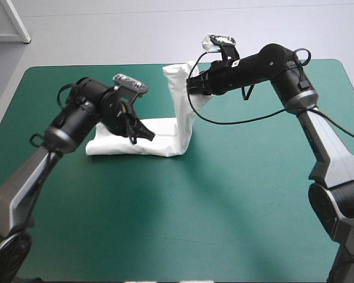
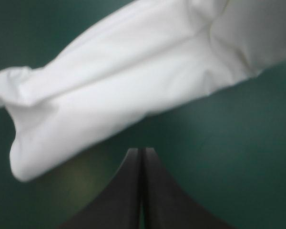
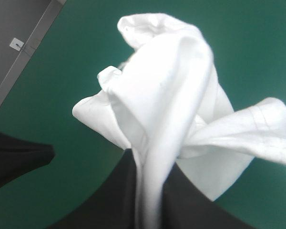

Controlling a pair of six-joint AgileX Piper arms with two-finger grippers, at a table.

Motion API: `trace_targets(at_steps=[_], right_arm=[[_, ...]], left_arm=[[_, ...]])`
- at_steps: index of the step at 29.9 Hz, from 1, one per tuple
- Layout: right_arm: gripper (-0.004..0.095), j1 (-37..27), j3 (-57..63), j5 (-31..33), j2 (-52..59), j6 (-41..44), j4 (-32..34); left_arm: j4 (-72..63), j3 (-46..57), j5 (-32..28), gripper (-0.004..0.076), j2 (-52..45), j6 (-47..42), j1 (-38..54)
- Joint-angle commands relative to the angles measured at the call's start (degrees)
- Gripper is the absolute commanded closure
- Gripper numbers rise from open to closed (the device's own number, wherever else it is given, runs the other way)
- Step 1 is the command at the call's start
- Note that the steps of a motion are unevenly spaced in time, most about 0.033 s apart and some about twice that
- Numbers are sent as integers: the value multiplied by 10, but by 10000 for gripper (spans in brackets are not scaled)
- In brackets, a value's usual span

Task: Fold the cloth

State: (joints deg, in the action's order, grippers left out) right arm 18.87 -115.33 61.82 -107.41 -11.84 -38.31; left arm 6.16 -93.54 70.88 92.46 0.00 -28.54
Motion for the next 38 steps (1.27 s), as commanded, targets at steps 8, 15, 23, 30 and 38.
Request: trace_targets(at_steps=[8, 15, 23, 30, 38], right_arm=[[922, 71, -34, -117, -29, -16, -69], [922, 144, -175, -118, -168, -28, -102], [756, 199, -376, -117, -329, -12, -106], [176, 197, -422, -116, -338, -13, -83], [297, 164, -486, -1, -306, 64, 25]], left_arm=[[0, 330, 31, 732, -327, -103, 41], [-52, 471, 31, 732, -493, -131, 41], [-74, 525, 31, 732, -546, -141, 41], [-74, 531, 31, 732, -546, -140, 41], [-95, 531, 31, 732, -546, -140, 41]])
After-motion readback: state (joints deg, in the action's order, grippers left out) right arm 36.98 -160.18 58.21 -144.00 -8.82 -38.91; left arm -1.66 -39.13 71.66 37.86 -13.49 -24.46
